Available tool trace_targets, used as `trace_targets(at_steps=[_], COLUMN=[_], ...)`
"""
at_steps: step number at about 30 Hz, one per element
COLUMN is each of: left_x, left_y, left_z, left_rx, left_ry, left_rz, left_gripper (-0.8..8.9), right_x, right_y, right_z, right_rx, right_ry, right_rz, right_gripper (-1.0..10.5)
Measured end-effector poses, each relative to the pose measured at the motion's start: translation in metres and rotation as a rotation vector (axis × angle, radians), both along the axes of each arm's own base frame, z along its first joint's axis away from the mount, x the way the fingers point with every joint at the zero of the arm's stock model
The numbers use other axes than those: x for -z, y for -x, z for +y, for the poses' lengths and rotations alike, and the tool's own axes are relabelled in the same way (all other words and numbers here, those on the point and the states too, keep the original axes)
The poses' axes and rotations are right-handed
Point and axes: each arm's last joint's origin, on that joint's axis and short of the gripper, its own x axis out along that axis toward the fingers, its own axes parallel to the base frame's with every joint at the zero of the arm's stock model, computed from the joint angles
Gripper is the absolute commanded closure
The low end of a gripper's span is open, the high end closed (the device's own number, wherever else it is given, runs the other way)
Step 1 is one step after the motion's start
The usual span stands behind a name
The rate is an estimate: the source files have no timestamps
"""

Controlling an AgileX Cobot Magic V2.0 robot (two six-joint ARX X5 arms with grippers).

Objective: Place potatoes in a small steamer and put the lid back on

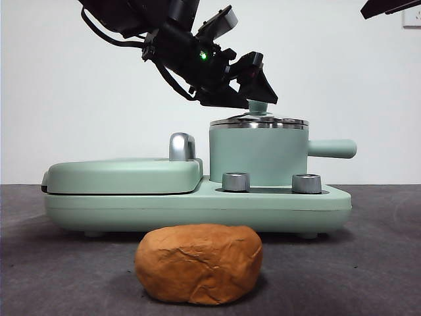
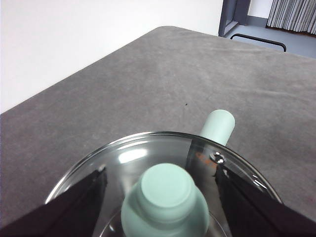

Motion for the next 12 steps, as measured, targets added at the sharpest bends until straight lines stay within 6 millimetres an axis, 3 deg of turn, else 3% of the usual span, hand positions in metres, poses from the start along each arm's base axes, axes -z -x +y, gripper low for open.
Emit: trace_targets(at_steps=[6,12], left_x=[0.0094,0.0071], left_y=[-0.0024,-0.0027], left_z=[-0.0016,-0.0023], left_rx=[0.000,0.003], left_ry=[-0.015,-0.005], left_rz=[0.022,0.013], left_gripper=[5.18,8.11], right_x=[0.0000,0.0000], right_y=[0.0000,0.0000], right_z=[0.0000,0.0000], right_rx=[0.000,0.000], right_ry=[0.000,0.000], right_rz=[0.000,0.000], right_gripper=[6.7,6.7])
